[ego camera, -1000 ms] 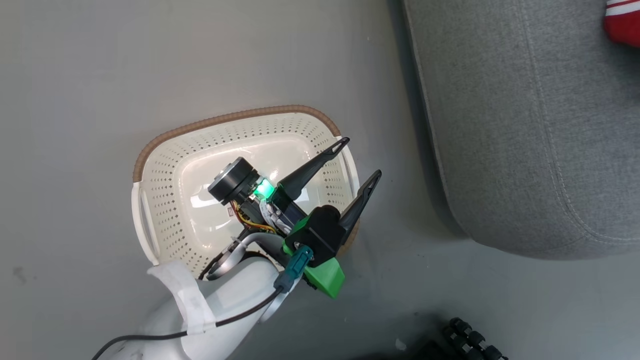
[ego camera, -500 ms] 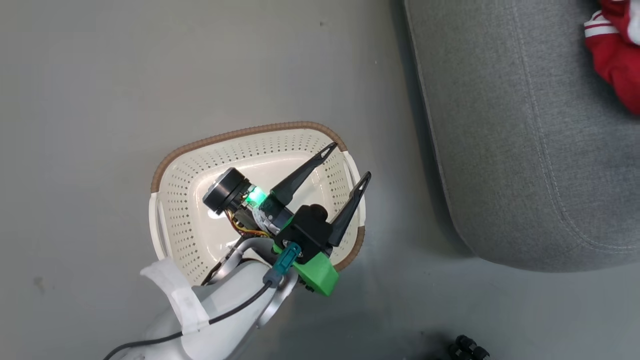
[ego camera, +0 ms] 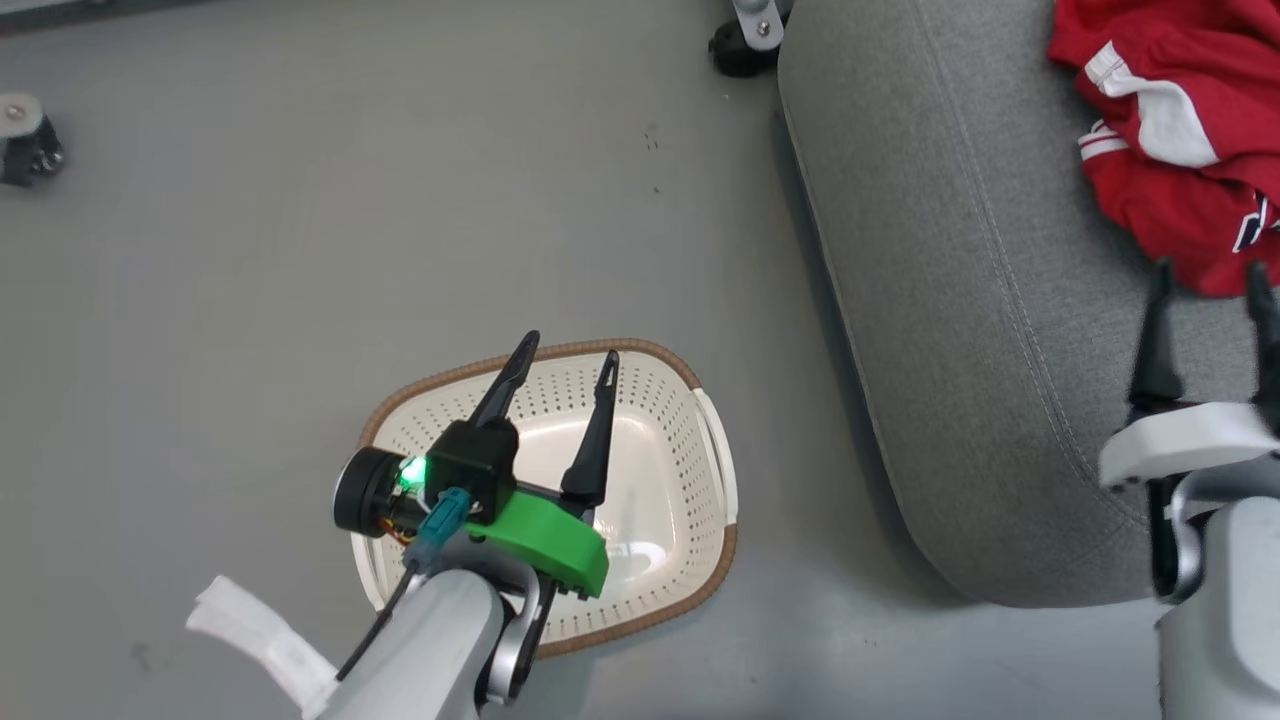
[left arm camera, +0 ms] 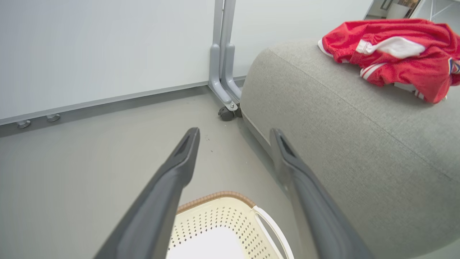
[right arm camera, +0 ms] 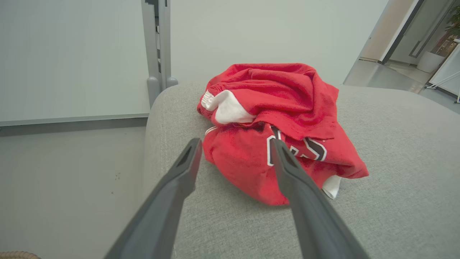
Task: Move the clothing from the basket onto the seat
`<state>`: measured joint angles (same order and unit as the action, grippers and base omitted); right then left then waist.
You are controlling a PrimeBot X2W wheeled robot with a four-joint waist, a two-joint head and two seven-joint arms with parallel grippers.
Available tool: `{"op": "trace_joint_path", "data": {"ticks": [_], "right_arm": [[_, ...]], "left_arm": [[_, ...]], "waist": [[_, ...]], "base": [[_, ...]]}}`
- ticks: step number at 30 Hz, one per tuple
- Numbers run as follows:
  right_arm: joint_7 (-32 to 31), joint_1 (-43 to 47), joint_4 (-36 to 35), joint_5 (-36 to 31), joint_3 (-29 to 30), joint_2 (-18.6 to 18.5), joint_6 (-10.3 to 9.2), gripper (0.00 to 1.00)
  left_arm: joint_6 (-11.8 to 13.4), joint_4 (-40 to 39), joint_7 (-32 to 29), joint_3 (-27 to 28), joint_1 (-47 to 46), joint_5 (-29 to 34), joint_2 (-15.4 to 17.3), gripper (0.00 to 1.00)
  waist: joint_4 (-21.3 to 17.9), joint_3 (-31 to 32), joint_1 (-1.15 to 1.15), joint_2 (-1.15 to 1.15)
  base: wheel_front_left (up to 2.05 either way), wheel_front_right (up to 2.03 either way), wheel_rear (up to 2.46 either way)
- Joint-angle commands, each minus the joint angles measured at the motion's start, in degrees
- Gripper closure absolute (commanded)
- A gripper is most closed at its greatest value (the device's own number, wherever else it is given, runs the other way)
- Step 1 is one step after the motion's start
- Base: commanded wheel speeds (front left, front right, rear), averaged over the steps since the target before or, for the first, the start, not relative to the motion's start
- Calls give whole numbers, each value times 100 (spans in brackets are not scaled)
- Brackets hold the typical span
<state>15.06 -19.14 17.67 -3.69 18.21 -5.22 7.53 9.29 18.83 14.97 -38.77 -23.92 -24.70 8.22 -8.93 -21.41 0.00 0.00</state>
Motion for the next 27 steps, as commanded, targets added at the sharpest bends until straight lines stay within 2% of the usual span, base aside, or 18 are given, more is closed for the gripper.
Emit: {"op": "trace_joint_path", "data": {"ticks": [1,6,12,20,27], "right_arm": [[17,174,60,56,-240,39,-8,0],[17,468,172,383,-1117,122,-8,0],[17,920,-25,875,-2076,115,-8,0],[17,1614,-902,786,-2272,165,-8,0],[17,2187,-1209,763,-2255,208,-8,0]], "left_arm": [[-24,-93,27,185,251,-7,-19,0],[-15,-555,23,1034,913,329,-88,0],[-206,-841,17,1979,1833,639,-250,0],[-695,-1460,17,2973,2820,996,-475,0],[-1046,-1780,17,3326,3304,1347,-522,0]], "waist": [[326,617,0,0],[616,1124,0,0],[894,1847,0,0],[1032,2353,0,0],[1026,2593,0,0]], "base": [[0,0,0],[0,0,0],[0,0,0],[0,0,0],[0,0,0]]}}
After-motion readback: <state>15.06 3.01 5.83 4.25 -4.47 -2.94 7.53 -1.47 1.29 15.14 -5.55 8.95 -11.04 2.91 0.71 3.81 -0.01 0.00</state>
